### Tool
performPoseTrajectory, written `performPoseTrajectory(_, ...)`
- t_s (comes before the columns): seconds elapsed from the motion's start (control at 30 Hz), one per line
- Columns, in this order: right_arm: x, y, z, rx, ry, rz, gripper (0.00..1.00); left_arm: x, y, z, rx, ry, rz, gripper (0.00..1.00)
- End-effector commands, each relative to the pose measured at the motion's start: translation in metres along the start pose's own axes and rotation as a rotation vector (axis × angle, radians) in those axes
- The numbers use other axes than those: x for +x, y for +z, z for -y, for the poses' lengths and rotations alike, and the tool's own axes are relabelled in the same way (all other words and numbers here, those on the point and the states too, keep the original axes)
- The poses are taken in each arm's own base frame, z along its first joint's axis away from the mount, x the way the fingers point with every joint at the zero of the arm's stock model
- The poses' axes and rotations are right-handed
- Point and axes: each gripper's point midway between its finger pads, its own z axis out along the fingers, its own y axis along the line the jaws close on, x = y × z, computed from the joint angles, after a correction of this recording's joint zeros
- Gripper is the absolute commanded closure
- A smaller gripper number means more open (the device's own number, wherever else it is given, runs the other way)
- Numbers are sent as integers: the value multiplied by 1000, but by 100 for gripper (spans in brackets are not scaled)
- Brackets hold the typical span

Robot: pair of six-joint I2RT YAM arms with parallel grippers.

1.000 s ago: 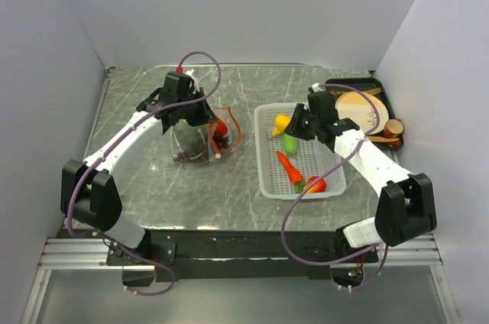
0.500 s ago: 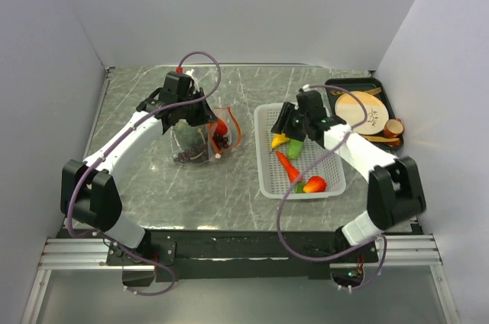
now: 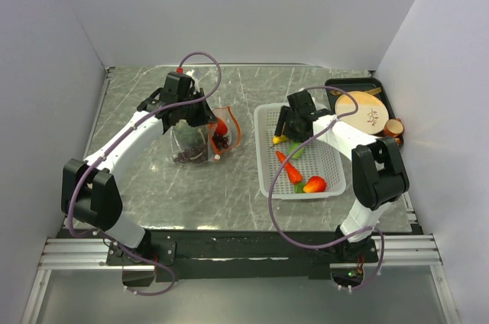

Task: Place the food in the zip-top bag and seal the zipper
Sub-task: Pick up the fake fruit from the bin.

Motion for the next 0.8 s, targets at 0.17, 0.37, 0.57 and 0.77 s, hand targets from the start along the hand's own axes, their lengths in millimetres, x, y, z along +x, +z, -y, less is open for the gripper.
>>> performPoseTrajectory(0.17,-23,9,-14,-51,65,135,25,-13,-3,12,29,32,27,99)
performPoseTrajectory(0.37,-27,26,-16,-33,90,120,25,-12,-6,8,17,26,35,99)
performPoseTrajectory(0.57,-22,41,-15,-23,98,97,26,-9,-3,7,17,25,25,99)
performPoseTrajectory(0.77,-21,38,-13,-31,98,121,42,-10,-2,5,0,36,22,99)
